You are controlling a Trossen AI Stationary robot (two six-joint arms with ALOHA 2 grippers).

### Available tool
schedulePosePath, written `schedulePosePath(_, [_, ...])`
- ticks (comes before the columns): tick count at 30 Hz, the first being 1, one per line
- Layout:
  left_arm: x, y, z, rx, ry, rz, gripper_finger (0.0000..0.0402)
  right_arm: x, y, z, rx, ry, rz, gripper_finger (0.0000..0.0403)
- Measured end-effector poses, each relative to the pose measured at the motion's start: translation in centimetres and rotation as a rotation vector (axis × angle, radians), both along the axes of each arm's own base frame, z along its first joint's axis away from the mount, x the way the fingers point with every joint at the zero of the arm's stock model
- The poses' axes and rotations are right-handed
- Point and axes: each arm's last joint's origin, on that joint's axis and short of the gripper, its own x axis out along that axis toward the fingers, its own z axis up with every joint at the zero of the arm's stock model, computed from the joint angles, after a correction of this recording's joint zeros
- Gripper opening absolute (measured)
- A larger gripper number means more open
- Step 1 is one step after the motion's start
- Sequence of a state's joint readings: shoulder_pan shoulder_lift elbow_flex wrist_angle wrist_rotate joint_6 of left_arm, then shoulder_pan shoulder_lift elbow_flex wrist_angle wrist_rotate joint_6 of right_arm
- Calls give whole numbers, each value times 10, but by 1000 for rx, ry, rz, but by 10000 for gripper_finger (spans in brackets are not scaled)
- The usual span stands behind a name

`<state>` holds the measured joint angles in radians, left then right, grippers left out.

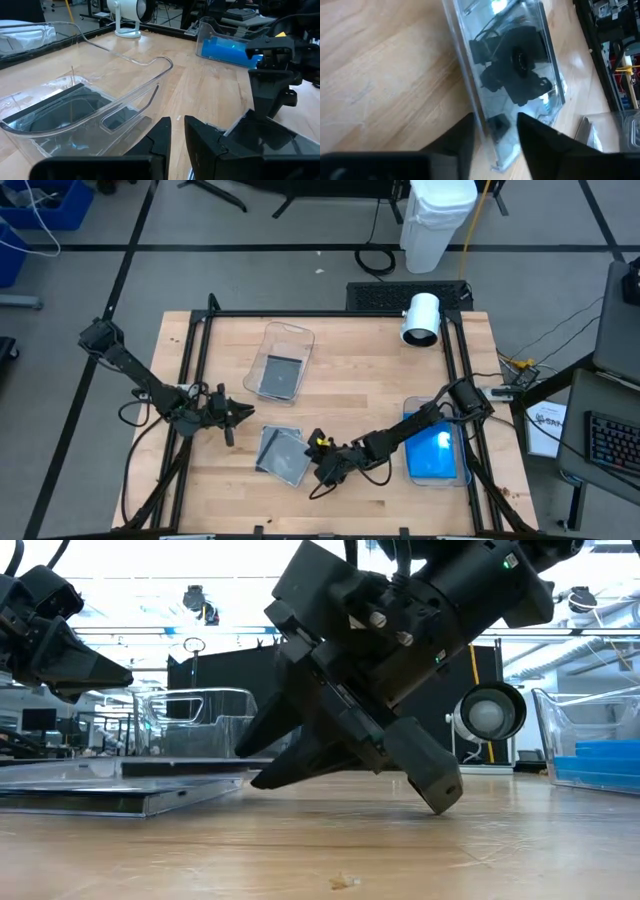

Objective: Pick & place jewel cases by type
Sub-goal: Put the bottom black disc case into the left transparent bin

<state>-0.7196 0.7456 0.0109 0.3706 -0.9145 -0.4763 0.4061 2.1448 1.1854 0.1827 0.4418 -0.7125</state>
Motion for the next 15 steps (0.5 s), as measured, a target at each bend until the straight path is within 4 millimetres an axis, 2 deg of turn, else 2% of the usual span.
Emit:
schedulePosePath(7, [0,0,0,0,0,0,63,1,1,1,65,-34,-64,20])
schedulePosePath(15, [0,0,0,0,0,0,63,6,7,9,84,-148,-91,26])
